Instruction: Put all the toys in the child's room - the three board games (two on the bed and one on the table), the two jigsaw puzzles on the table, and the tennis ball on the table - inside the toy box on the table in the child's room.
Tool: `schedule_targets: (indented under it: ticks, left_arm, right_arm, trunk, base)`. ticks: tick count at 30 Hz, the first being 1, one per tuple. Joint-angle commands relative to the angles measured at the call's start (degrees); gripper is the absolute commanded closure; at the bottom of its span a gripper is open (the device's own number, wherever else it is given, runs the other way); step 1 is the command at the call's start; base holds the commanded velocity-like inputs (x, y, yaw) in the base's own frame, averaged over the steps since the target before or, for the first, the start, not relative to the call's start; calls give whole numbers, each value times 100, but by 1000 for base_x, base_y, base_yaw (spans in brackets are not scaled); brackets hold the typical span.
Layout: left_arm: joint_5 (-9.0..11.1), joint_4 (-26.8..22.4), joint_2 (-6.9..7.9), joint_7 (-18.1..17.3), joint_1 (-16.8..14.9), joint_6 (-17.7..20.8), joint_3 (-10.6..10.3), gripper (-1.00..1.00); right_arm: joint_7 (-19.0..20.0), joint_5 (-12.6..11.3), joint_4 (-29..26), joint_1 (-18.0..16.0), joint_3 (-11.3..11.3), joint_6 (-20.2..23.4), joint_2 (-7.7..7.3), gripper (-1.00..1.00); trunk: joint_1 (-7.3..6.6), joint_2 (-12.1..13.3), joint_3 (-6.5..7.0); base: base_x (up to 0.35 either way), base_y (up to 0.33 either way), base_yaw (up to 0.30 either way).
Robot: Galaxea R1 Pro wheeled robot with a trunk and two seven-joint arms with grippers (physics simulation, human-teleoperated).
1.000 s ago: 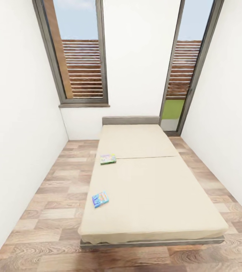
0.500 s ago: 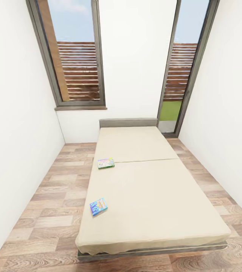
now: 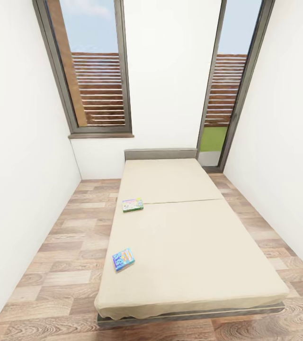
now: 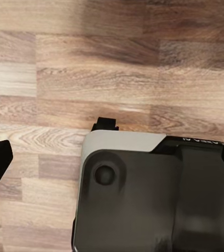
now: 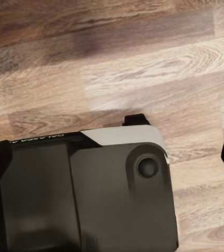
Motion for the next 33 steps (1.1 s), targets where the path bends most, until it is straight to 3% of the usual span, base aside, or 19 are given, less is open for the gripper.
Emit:
schedule_targets:
  ticks: [1,18,23,26,28,30,32,33]
  left_arm:
    - [9,-2,-2,8,-3,3,41,-100]
    - [17,-14,27,-7,-3,13,36,-100]
    - [15,-48,180,-19,-3,41,38,-100]
    - [15,-165,261,-97,-9,252,40,-100]
    - [16,-425,330,-296,-10,674,40,-100]
    - [23,-1103,465,-812,-11,1611,46,-100]
    - [27,-1569,535,-1145,-12,2174,47,-100]
    - [25,-2085,588,-1484,-9,2756,50,-100]
  right_arm:
    - [-6,-29,3,-5,-25,-30,3,-100]
    - [-15,-29,-200,0,-13,-80,17,-100]
    - [-15,-29,-666,57,17,-21,14,-100]
    - [-15,-29,-1100,102,28,121,14,-100]
    - [-13,-29,-1510,115,32,470,11,-100]
    - [-10,-29,-2270,122,23,1245,4,-100]
    - [-9,-31,-2725,120,15,1663,-1,-100]
    - [-5,-33,-3178,119,10,2060,-3,-100]
  trunk:
    - [3,-11,-11]
    - [3,-11,-11]
    - [3,-11,-11]
    - [3,-11,-11]
    - [3,-11,-11]
    - [3,-11,-11]
    - [3,-11,-11]
    - [3,-11,-11]
  base:
    - [0,0,0]
    - [0,0,0]
    - [0,0,0]
    - [0,0,0]
    - [0,0,0]
    - [0,0,0]
    - [0,0,0]
    - [0,0,0]
